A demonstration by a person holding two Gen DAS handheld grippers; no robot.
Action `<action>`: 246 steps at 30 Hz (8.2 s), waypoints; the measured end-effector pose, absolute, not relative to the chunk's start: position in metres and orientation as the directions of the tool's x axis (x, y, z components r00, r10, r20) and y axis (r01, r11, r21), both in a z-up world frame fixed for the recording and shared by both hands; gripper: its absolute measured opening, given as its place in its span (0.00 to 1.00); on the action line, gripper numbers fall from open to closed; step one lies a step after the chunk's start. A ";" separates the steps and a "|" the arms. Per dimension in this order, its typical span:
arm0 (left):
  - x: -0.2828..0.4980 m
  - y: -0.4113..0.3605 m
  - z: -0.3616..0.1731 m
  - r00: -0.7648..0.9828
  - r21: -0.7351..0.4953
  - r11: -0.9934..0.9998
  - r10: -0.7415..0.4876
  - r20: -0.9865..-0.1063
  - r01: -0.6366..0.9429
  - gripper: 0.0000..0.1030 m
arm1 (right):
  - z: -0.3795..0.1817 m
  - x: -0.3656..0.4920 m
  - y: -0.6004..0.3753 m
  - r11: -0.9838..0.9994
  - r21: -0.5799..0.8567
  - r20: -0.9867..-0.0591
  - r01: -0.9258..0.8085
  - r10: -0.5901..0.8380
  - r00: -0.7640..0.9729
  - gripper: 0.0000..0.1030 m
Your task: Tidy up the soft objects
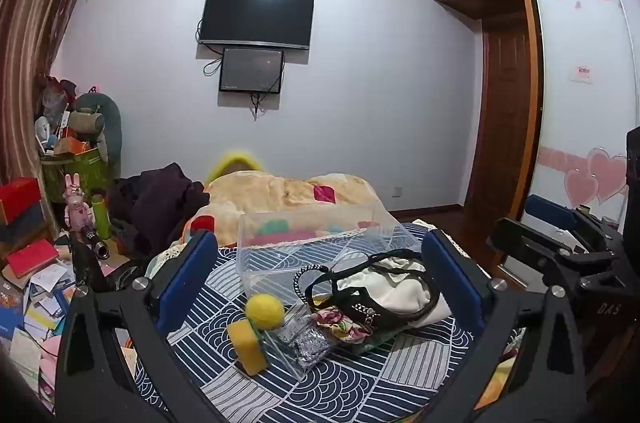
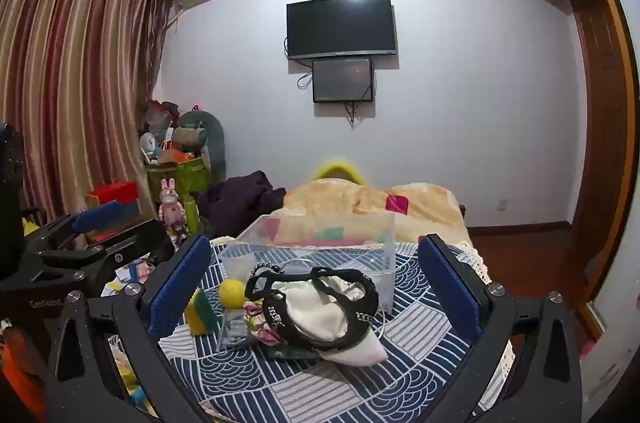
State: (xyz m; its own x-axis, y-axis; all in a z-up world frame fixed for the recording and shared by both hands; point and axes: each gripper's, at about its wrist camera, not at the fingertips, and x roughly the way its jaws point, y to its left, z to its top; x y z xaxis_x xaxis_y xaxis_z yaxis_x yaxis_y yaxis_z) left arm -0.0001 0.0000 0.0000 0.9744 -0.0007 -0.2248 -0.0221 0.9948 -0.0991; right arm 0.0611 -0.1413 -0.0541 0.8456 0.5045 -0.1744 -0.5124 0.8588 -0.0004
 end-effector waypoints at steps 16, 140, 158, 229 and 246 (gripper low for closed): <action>0.005 -0.007 -0.004 0.978 -0.083 0.996 -0.003 -0.208 -0.015 1.00 | -0.053 0.058 -0.145 0.855 0.000 -0.164 -0.518 0.511 0.844 1.00; 0.070 0.056 -0.076 0.892 -0.134 0.986 0.026 -0.451 -0.097 0.32 | -0.087 0.138 -0.157 0.871 0.154 -0.369 -0.467 0.489 0.790 0.17; 0.136 0.069 -0.028 0.912 -0.152 0.988 -0.060 -0.406 -0.002 0.32 | -0.049 0.190 -0.117 0.883 0.075 -0.307 -0.464 0.463 0.832 0.17; 0.141 0.071 -0.129 0.742 -0.182 0.981 -0.076 -0.666 -0.063 0.55 | -0.154 0.180 -0.123 0.828 0.064 -0.659 -0.557 0.454 0.600 0.28; 0.109 0.071 -0.103 0.794 -0.184 0.982 -0.087 -0.601 -0.032 0.43 | -0.109 0.148 -0.155 0.859 0.057 -0.520 -0.508 0.460 0.720 0.20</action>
